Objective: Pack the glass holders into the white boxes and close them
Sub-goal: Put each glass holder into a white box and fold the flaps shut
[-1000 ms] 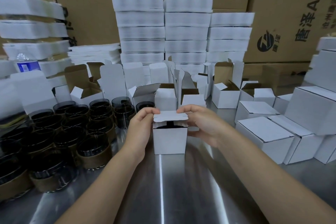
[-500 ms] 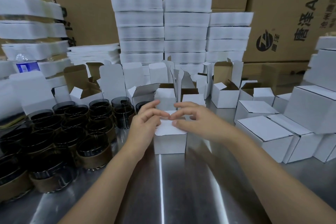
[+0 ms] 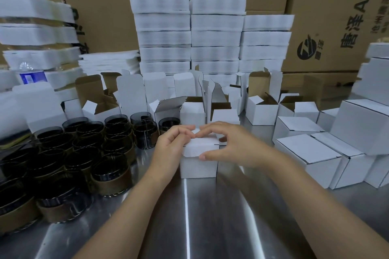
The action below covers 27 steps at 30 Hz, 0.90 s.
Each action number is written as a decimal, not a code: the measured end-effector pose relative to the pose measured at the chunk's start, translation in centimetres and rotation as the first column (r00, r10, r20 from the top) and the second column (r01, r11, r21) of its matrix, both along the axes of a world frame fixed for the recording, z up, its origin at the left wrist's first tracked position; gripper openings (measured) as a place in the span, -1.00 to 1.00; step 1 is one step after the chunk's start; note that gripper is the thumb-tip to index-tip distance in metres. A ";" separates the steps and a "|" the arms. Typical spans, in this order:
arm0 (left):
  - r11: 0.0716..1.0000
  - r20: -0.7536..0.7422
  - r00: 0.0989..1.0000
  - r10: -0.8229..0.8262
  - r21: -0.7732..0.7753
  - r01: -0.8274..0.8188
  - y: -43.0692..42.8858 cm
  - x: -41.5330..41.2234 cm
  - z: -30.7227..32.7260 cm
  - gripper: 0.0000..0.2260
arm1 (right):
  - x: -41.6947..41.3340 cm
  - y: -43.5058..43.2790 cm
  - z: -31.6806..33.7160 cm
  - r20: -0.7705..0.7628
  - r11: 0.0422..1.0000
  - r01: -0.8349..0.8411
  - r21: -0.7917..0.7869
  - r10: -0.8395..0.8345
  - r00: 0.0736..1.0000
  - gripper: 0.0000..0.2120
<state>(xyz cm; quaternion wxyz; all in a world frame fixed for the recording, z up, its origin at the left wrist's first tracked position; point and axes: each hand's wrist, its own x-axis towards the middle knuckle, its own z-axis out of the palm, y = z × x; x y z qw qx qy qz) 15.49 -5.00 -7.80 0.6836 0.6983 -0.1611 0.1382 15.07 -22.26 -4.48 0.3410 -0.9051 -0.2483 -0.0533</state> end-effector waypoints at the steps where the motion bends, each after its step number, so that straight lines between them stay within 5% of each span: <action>1: 1.000 -0.010 1.000 0.000 -0.011 0.000 0.1 0.1 0.0 -0.75 | 0.0 0.0 0.0 -0.004 1.000 0.005 0.015 -0.005 1.000 -0.60; 11: 0.995 -0.072 0.997 0.013 -0.102 -0.021 -0.1 -0.1 0.1 -0.76 | -0.1 0.1 0.2 -0.031 0.993 0.018 0.113 -0.015 0.999 -0.70; 23: 0.992 -0.108 0.994 0.018 -0.123 -0.032 -0.3 0.0 0.0 -0.78 | -0.8 0.5 0.3 0.002 0.995 -0.016 -0.103 0.017 1.000 -0.57; 27: 0.996 -0.140 0.990 0.013 -0.089 -0.025 -0.4 -0.2 -0.3 -0.64 | -0.7 0.5 -0.2 -0.076 0.987 -0.061 -0.146 0.051 0.996 -0.39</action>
